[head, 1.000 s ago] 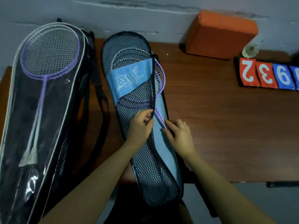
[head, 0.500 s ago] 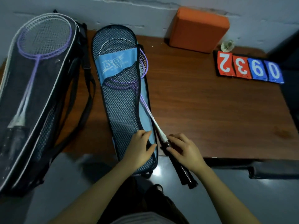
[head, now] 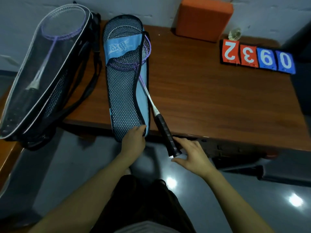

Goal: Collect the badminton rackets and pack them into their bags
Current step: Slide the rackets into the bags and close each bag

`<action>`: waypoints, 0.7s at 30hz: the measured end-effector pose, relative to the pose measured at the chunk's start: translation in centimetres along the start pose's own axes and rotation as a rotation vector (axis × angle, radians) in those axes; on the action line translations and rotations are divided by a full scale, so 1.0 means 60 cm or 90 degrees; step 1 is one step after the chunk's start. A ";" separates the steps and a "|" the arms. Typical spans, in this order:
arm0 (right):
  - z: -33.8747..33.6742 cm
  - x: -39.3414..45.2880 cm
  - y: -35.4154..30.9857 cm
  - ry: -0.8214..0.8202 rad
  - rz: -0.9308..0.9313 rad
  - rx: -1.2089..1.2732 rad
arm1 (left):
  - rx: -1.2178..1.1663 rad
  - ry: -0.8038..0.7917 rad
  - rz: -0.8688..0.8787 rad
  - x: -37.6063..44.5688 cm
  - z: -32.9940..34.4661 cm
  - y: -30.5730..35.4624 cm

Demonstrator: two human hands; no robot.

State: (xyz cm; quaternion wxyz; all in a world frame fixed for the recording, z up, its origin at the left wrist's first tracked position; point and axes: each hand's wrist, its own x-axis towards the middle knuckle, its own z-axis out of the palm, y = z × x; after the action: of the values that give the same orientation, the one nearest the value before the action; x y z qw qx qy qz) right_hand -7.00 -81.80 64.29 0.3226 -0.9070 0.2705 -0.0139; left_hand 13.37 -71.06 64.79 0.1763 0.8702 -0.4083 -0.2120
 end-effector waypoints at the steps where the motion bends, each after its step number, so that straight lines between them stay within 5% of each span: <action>1: 0.003 0.000 0.001 0.017 -0.003 -0.011 | -0.001 0.003 0.009 0.000 -0.002 0.001; 11: 0.065 0.009 -0.041 0.069 0.080 0.155 | -0.177 0.125 0.098 -0.044 -0.039 -0.021; 21: 0.089 0.052 -0.096 0.093 0.153 0.258 | -0.282 0.058 0.057 -0.055 -0.049 -0.040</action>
State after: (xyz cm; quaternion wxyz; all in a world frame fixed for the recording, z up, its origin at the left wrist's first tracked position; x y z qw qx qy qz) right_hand -0.49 -76.58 63.02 0.4767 -0.7817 0.3907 -0.0947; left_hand 14.51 -66.60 66.85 0.3904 0.8000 -0.3818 -0.2486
